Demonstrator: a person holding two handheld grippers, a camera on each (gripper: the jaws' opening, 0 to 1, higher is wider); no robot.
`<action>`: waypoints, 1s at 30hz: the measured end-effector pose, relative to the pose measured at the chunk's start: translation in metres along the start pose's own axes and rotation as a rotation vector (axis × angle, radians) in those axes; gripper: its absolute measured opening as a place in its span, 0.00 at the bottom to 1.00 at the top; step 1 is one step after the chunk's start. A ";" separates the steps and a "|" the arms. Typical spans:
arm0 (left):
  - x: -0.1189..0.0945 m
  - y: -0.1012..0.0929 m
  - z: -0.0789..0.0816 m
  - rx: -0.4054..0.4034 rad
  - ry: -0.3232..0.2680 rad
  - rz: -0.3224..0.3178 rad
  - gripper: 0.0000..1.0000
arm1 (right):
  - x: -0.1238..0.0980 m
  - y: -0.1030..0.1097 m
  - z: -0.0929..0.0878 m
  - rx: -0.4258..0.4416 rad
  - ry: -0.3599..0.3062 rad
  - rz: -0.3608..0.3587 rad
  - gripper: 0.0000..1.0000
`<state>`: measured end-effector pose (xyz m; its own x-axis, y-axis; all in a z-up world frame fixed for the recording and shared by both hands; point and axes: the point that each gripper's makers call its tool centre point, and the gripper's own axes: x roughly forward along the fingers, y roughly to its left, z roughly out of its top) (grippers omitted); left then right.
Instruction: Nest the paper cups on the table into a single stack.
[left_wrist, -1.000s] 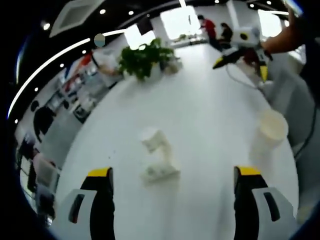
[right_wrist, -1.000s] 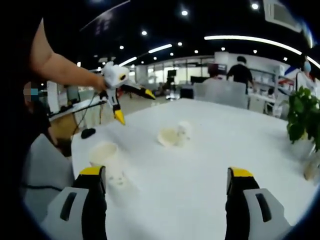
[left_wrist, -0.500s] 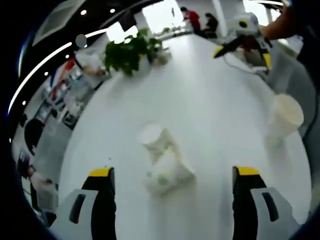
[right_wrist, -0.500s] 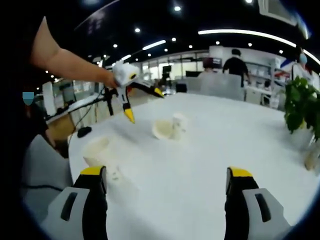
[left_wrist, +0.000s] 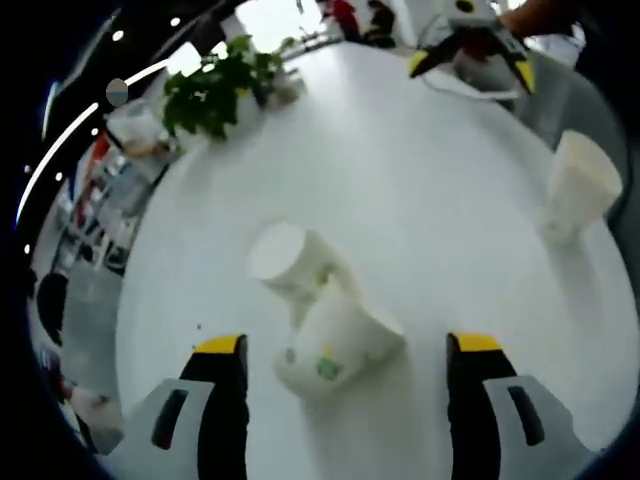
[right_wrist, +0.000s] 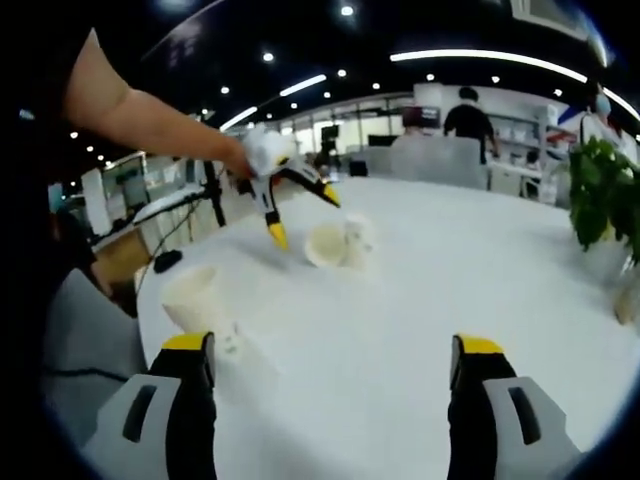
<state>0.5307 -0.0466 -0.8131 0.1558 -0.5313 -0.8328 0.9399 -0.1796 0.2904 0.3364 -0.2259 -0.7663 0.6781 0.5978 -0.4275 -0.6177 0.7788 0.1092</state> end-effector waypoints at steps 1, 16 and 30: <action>0.002 -0.001 -0.004 0.017 0.023 -0.008 0.79 | 0.000 0.000 -0.001 0.003 0.002 0.000 0.95; 0.022 -0.001 -0.002 0.047 0.046 -0.044 0.62 | -0.001 0.001 -0.010 0.017 0.024 0.000 0.94; 0.022 -0.020 0.001 -0.045 0.061 -0.107 0.60 | -0.003 0.000 -0.010 0.032 0.021 -0.013 0.94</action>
<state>0.5147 -0.0557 -0.8371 0.0707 -0.4594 -0.8854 0.9646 -0.1946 0.1780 0.3300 -0.2294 -0.7741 0.6773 0.5840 -0.4474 -0.5956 0.7923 0.1325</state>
